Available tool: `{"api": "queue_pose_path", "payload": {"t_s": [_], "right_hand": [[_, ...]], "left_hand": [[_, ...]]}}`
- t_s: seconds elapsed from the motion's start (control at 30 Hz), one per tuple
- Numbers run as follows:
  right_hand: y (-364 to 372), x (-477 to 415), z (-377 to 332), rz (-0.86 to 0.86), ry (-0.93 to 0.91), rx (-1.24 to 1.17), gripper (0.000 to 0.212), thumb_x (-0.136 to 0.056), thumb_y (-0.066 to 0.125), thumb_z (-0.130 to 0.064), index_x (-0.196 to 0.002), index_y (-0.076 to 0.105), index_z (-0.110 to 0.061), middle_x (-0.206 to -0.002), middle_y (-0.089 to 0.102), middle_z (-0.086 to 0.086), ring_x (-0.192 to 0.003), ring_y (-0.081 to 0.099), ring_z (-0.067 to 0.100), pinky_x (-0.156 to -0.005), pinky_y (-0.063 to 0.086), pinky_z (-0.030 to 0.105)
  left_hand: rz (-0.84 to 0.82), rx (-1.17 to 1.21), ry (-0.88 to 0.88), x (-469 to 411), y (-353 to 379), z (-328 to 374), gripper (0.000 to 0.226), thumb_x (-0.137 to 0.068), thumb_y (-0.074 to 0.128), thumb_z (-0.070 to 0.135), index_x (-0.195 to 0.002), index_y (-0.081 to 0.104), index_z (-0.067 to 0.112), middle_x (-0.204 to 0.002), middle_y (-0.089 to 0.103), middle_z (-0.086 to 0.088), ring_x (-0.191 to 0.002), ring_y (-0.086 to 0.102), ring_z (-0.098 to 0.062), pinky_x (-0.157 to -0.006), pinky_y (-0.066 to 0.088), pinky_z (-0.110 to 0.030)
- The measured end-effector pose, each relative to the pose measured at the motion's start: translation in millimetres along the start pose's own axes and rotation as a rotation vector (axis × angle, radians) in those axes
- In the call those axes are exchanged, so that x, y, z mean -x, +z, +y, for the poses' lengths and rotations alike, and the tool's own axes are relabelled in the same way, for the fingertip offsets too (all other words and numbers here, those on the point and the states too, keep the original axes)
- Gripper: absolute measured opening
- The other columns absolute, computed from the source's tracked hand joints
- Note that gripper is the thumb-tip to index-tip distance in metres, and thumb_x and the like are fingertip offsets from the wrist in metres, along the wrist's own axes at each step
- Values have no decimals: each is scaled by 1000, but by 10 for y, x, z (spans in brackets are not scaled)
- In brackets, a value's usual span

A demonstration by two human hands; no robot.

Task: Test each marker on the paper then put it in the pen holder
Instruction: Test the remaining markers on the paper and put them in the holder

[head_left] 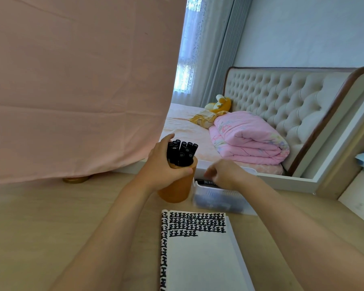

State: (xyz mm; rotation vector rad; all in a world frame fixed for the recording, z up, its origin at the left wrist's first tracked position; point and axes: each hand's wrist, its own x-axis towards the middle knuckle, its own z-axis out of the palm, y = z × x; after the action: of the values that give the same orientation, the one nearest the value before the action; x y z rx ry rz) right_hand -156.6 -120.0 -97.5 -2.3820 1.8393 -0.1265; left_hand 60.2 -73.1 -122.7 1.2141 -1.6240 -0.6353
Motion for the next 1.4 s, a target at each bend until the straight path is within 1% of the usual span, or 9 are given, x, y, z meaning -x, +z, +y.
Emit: {"api": "queue_pose_path", "payload": {"t_s": [0.2,0.33,0.53,0.67,0.9,1.07,1.2,1.33,1.4], "right_hand": [[82,-142,47,-31,-8,90,30,-84,72,-17,-112,74,-26,-113,70,-1,-96,63,17,-80,45,22],[98,-184,27,-45,-11,92,30,-78,79,-25,-108,75,-24,-109,72,-1,-93,66,18,-89,55,30],[90,-134,-7,-83,-58,141,11,-84,73,-33,-91,77,-26,-92,69,-1,-83,64,19,-80,56,32],[-82,53,13,76,-157,-32,9,-82,68,-28,-90,71,-25,-79,61,-12,-72,57,8,-59,40,18],[-236,694,92,363,-194,-290,20,-77,67,-13,-88,58,-26,-75,61,-10,-66,56,5,-60,42,15],[-117,1025,224,487,-102,-479,22,-78,67,-10,-83,58,-29,-76,62,-11,-71,58,1,-61,42,9],[11,1134,312,497,-85,-617,25,-82,69,-10,-79,57,-32,-74,64,-11,-69,59,3,-63,44,17],[57,1164,349,423,-93,-875,27,-81,75,-10,-76,60,-33,-69,63,-5,-64,59,18,-68,51,41],[75,1176,311,386,-121,-970,30,-83,74,-4,-76,59,-29,-69,62,1,-63,59,22,-69,53,44]], "left_hand": [[24,51,17,20,7,3,104,-67,87,41,-151,25,36,-144,44,13,-126,45,-5,-105,43,-32],[35,59,22,16,18,-7,105,-65,88,43,-149,27,36,-142,45,13,-124,46,-5,-103,43,-30],[46,14,-1,9,43,-23,98,-56,85,57,-138,34,42,-134,49,15,-123,49,-9,-102,47,-41],[42,-5,-13,9,38,-15,100,-55,84,59,-139,32,41,-136,48,14,-125,47,-10,-103,47,-41],[135,-237,50,41,11,99,106,-63,84,54,-149,26,33,-140,33,6,-132,26,-15,-105,34,-35],[264,-389,280,95,67,377,78,-75,77,46,-142,39,31,-124,31,8,-115,23,-6,-99,30,-28],[253,-524,513,160,186,675,48,-84,71,36,-128,57,27,-122,46,3,-115,33,-12,-98,30,-31],[87,-579,573,263,307,783,31,-88,67,32,-119,64,28,-116,57,7,-111,43,-13,-92,32,-31],[-14,-580,538,317,324,740,28,-89,65,34,-117,65,30,-113,59,11,-106,45,-9,-92,38,-32]]}}
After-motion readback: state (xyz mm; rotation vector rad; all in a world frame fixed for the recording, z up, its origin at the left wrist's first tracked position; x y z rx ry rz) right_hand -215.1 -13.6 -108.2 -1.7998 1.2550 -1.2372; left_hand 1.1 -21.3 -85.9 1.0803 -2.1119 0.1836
